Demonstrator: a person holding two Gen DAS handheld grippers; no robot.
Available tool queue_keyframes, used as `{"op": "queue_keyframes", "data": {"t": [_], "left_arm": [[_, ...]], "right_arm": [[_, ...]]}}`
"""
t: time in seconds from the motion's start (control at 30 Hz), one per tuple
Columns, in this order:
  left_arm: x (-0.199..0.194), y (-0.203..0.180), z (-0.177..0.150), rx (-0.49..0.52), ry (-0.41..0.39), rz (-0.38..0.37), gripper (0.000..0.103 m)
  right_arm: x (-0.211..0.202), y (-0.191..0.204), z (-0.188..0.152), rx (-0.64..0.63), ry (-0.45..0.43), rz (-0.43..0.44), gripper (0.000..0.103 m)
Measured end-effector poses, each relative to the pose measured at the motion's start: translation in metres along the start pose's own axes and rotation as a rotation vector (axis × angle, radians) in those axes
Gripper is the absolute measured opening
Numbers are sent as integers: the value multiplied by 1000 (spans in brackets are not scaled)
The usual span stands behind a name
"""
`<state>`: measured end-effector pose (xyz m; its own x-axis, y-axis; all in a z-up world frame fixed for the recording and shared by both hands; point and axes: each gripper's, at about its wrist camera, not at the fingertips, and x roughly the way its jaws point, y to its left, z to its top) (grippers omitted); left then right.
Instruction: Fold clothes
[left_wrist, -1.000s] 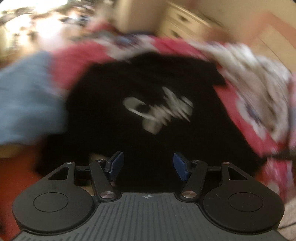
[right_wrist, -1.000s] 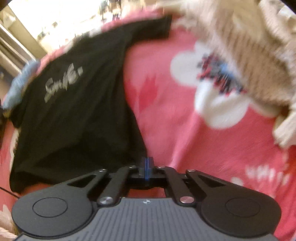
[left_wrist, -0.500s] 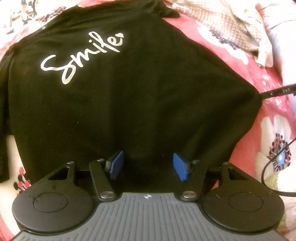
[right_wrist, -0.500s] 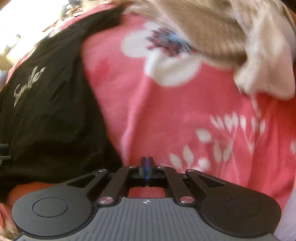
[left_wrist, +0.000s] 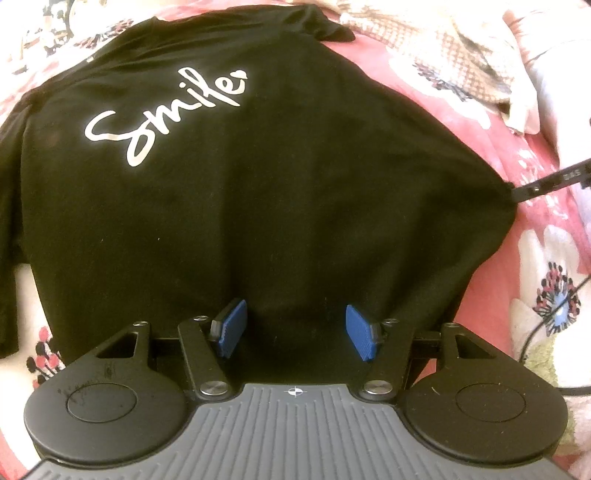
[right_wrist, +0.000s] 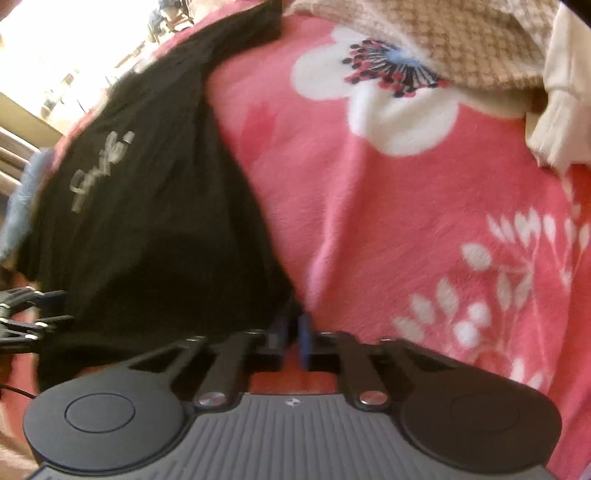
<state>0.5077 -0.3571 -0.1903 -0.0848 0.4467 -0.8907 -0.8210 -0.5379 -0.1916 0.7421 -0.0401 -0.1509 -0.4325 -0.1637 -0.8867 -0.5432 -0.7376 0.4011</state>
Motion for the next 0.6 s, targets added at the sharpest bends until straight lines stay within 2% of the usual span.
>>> {"op": "queue_keyframes", "data": {"t": [0.1, 0.33, 0.43, 0.5, 0.6], "left_arm": [[-1, 2, -1, -13, -5, -7, 60], [-2, 4, -1, -13, -8, -10, 60], [-1, 4, -2, -19, -11, -6, 60], [-1, 4, -2, -19, -10, -4, 60], [-1, 4, -1, -18, -8, -6, 60]], "right_arm": [[-10, -15, -2, 109, 13, -11, 3], [-19, -12, -2, 45, -59, -130, 6], [-19, 10, 0, -76, -83, -98, 12], [-13, 28, 2, -176, -84, -82, 24], [5, 45, 4, -296, -60, -106, 33]]}}
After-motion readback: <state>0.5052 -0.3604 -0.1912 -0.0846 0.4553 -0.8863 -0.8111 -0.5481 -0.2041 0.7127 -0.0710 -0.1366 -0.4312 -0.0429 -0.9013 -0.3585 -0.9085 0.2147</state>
